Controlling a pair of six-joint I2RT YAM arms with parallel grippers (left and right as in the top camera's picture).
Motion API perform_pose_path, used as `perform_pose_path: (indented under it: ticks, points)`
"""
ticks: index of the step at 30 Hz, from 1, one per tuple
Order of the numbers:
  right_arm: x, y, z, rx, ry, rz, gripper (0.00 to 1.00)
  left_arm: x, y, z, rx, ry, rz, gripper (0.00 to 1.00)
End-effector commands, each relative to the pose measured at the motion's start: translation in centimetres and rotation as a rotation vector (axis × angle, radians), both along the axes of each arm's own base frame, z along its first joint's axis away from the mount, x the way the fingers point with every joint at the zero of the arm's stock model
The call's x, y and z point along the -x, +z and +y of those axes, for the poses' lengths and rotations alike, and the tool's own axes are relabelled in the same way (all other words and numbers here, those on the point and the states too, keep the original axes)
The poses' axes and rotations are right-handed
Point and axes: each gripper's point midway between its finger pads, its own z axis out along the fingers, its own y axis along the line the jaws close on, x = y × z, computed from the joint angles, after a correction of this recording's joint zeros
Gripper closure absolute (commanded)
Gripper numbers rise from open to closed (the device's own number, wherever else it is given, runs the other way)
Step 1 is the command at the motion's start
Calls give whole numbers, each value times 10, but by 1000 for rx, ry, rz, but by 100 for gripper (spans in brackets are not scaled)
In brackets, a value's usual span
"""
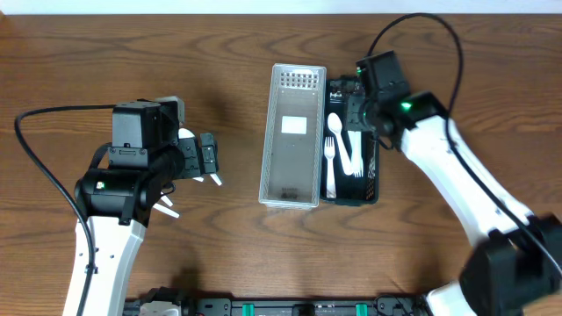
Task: Pack container
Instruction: 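Place the fork into the black tray with the right gripper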
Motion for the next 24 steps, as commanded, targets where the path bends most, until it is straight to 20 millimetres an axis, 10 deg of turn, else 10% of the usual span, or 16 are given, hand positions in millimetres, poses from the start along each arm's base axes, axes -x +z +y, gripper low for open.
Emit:
perform_pose_path:
  ticks: [1,8,15,20,24]
  points:
    - [-1,-25,5,-7,-27,65,74,-3,7,0,2,-4,-13,2]
    - [-3,-23,10,-8,31,66,62,-3,7,0,2,-3,-15,2]
    - [-17,27,10,-2,89,-33,46,0,12,5,26,76,9,2]
    - [-36,90,-32,-34,-12,-166,36,1,43,27,19,286,3,2]
    - [-35,105,-92,-40,-145,-168,31,-12,53,35,58,432,24,2]
